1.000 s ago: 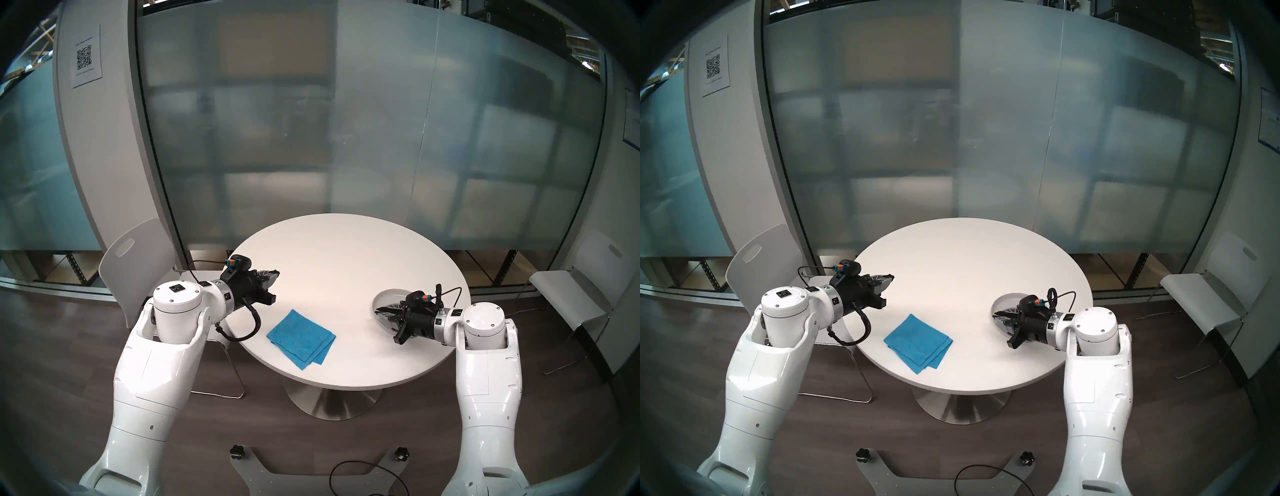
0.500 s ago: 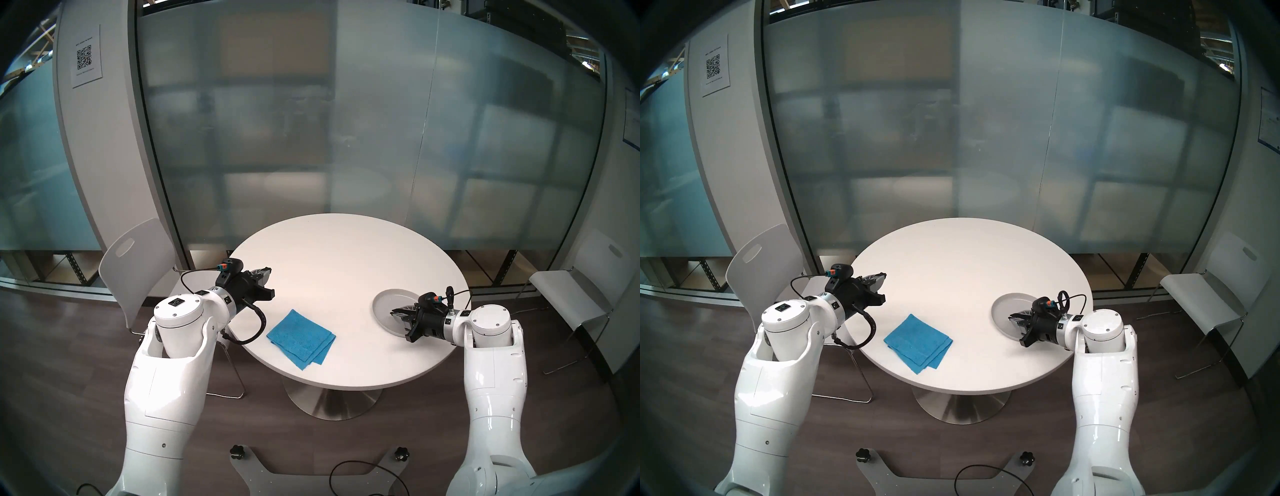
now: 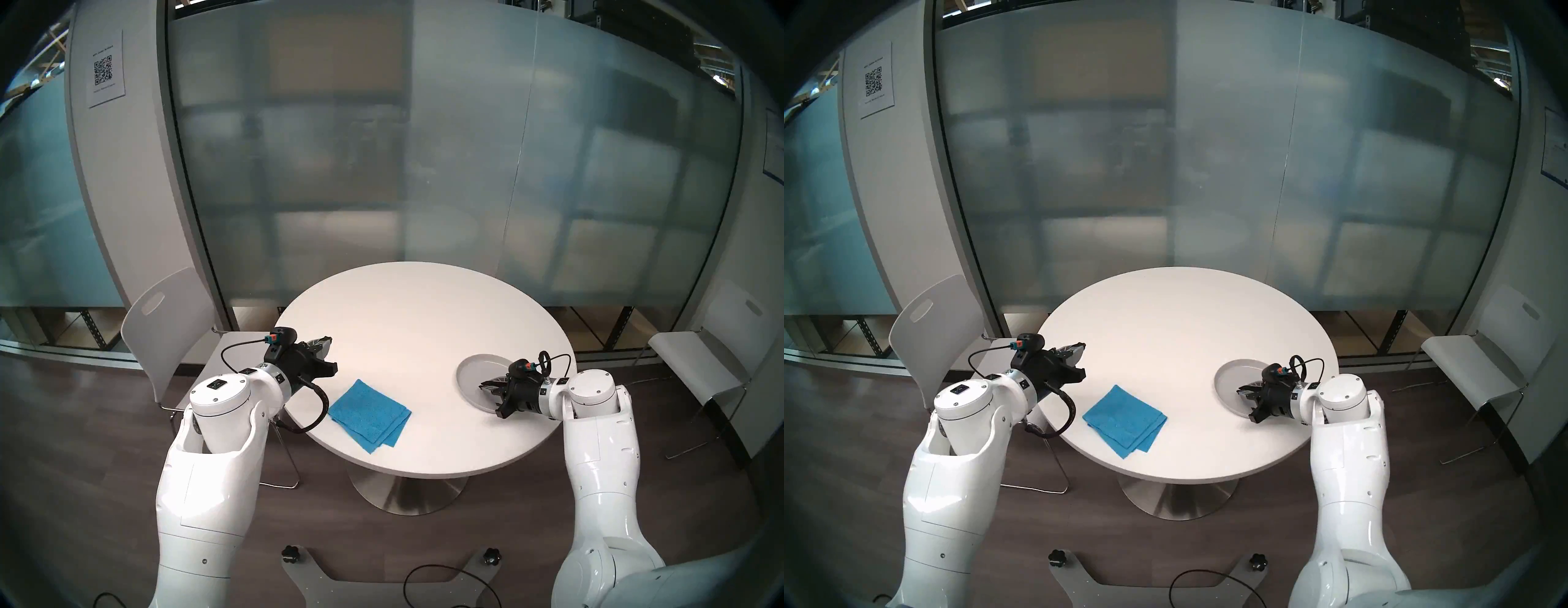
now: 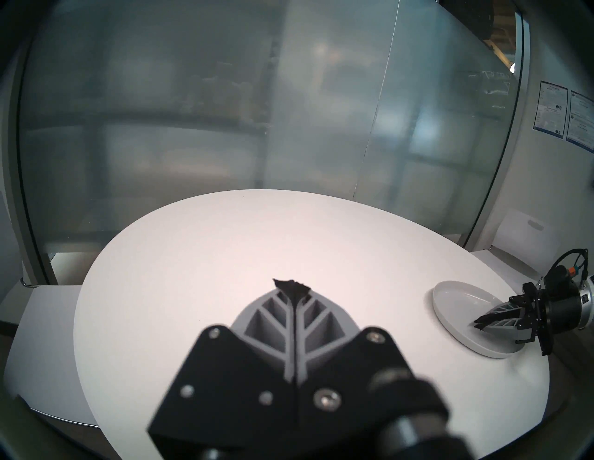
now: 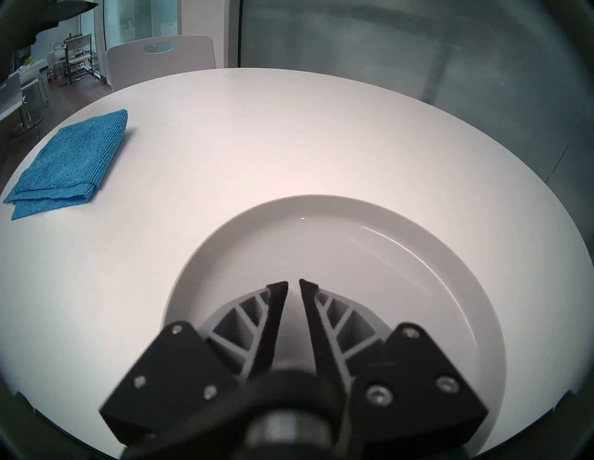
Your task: Fold the napkin in half twice and place it beside the plate
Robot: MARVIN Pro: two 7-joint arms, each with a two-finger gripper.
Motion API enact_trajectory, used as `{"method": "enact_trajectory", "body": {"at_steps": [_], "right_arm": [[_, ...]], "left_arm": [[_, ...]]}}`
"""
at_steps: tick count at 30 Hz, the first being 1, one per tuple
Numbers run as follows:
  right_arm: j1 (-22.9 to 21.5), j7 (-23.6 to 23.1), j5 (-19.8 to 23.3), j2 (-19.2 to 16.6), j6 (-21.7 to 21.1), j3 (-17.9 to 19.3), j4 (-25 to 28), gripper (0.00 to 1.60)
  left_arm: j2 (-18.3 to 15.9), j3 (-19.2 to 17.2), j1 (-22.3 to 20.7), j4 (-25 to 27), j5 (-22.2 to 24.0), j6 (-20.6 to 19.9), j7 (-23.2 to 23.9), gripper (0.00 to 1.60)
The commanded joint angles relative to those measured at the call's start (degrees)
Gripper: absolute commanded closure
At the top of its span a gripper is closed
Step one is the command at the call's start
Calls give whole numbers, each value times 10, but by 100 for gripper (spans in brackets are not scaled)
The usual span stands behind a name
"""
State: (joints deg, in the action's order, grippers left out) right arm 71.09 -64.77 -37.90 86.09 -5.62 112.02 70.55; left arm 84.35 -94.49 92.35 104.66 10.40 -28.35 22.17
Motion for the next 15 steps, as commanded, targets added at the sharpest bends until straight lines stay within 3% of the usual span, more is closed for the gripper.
{"method": "enact_trajectory", "body": {"at_steps": [1, 15], "right_arm": [[-55, 20, 0, -3, 11, -7, -26, 92], [-70, 6, -24, -14, 3, -33, -64, 94]], "left_arm": [[3, -3, 3, 21, 5, 3, 2, 160], [2, -10, 8, 24, 9, 0, 4, 160]]}}
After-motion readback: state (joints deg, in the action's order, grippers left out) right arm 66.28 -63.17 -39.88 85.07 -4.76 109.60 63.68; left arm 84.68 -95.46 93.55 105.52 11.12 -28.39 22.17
